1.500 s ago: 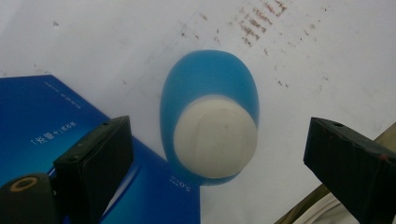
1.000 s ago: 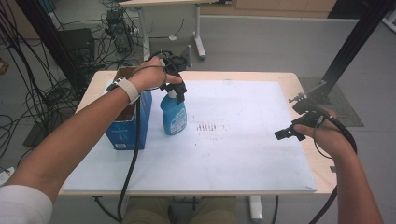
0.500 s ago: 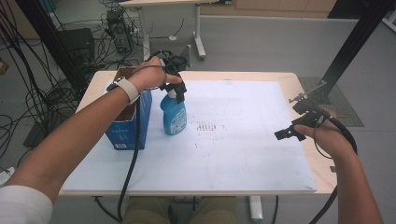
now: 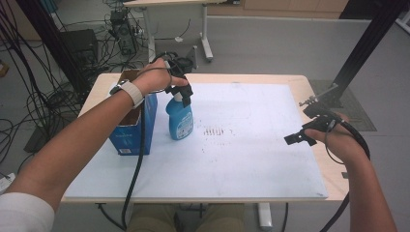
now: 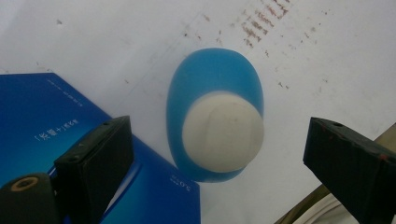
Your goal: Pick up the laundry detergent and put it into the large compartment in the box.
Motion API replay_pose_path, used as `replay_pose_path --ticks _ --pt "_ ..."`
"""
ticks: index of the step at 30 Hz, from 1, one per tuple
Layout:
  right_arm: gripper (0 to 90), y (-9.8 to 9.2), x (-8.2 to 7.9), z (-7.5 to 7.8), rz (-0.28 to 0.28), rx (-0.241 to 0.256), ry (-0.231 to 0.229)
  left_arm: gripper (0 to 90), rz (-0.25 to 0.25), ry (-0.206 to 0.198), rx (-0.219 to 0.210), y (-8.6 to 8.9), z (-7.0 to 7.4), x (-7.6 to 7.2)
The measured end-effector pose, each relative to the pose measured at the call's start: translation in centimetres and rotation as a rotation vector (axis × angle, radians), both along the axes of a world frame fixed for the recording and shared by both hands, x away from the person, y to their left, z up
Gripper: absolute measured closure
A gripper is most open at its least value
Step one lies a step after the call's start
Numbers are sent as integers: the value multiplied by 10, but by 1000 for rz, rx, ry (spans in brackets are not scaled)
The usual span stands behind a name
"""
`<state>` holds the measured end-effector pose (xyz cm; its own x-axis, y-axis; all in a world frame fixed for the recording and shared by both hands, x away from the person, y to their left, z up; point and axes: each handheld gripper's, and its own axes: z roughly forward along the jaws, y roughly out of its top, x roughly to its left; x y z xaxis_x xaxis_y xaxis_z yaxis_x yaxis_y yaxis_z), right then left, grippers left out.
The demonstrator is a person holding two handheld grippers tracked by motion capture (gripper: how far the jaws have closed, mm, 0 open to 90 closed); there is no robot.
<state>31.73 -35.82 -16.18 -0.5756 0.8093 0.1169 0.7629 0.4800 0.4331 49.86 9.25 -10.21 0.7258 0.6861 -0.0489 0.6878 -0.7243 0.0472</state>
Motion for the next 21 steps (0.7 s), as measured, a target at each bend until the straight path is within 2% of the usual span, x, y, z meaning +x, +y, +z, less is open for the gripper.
replay_pose_path --ticks 21 --pt "79 -1 0 0 1 1 -2 90 3 -4 -6 1 0 0"
